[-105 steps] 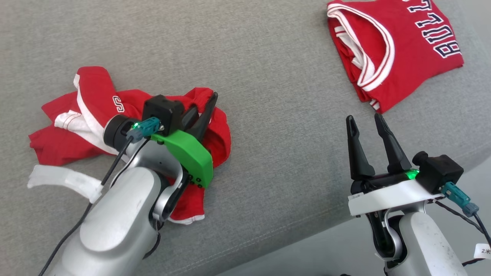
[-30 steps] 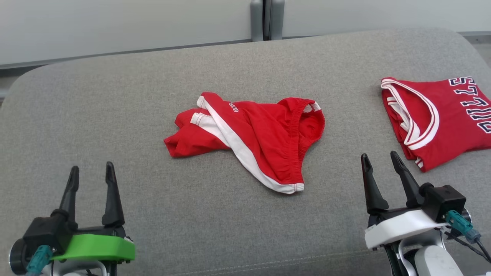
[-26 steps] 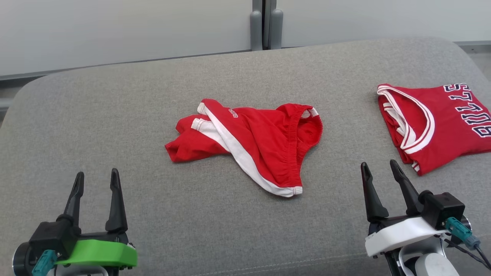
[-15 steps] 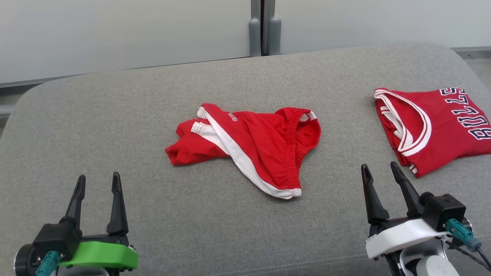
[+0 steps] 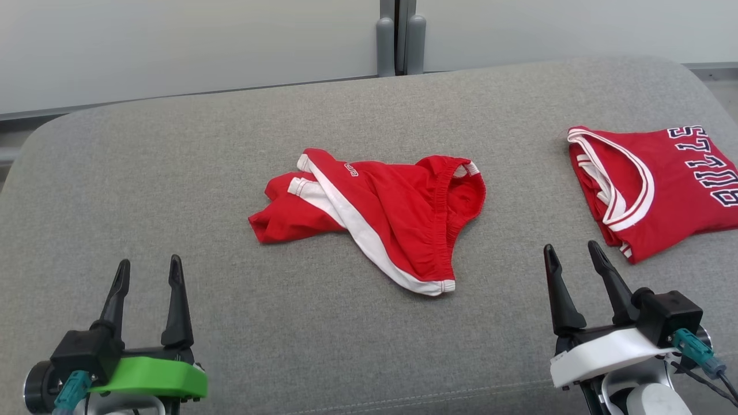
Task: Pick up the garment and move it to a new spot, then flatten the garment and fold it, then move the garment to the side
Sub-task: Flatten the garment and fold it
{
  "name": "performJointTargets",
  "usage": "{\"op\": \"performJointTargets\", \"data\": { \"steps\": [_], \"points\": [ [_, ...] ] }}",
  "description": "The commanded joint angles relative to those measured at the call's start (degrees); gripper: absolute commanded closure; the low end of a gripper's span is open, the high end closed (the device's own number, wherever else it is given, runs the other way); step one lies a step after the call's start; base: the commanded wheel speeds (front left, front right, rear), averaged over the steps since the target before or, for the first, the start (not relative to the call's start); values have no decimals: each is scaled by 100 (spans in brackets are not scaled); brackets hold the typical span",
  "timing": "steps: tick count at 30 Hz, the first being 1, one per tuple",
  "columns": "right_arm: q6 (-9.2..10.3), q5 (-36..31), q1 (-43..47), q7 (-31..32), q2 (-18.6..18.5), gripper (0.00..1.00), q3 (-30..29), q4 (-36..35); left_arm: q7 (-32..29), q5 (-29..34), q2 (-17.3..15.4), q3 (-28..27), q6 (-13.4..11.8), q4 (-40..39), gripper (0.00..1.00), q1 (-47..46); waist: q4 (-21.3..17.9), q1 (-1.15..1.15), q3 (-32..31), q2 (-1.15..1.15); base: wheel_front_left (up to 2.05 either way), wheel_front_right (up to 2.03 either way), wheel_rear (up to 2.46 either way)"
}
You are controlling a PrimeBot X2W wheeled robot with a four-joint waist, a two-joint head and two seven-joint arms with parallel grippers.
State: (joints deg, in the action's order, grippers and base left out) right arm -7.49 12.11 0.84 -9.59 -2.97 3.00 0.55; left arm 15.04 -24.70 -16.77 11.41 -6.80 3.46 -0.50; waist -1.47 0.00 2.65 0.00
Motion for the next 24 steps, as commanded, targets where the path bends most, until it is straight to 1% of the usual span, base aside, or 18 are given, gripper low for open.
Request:
{"op": "performJointTargets", "data": {
  "steps": [1,4,7,8,10,13,15,19,20,21,24],
  "points": [
    [1,-26,-34,20,-9,0,-8,-29,13,38,-5,11,30,13,0,-122,-7,0,48,0,0,0,0],
    [1,-27,-116,8,-8,0,18,-62,-67,80,-49,106,126,60,0,-368,-42,0,196,0,0,0,0],
    [1,-18,-203,-19,-6,0,59,-97,-268,65,-87,279,339,146,0,-773,-120,0,392,0,0,0,0],
    [2,-24,-244,-30,-5,0,70,-108,-363,43,-106,327,434,192,0,-939,-161,0,467,0,0,0,0],
    [1,-22,-344,-60,-5,0,104,-131,-628,-131,-63,458,714,297,0,-1316,-268,0,648,0,0,0,0],
    [1,11,-476,-109,-4,0,155,-115,-1143,-305,-157,641,1081,523,0,-1925,-466,0,929,0,0,0,0],
    [1,45,-557,-168,-2,0,191,-81,-1512,-409,-235,782,1244,704,0,-2368,-606,0,1105,0,0,0,0],
    [1,203,-711,-318,0,0,290,22,-2221,-795,-490,1006,1394,1129,0,-3171,-927,0,1432,0,0,0,0],
    [1,252,-747,-356,-1,0,303,46,-2386,-839,-615,1089,1421,1235,0,-3364,-1006,0,1508,0,0,0,0],
    [1,252,-747,-356,-1,0,303,46,-2386,-839,-615,1089,1421,1235,0,-3364,-1006,0,1508,0,0,0,0],
    [2,359,-864,-449,0,0,329,169,-2853,-1258,-854,1263,1430,1533,0,-3877,-1229,0,1711,0,0,0,0]
  ]
}}
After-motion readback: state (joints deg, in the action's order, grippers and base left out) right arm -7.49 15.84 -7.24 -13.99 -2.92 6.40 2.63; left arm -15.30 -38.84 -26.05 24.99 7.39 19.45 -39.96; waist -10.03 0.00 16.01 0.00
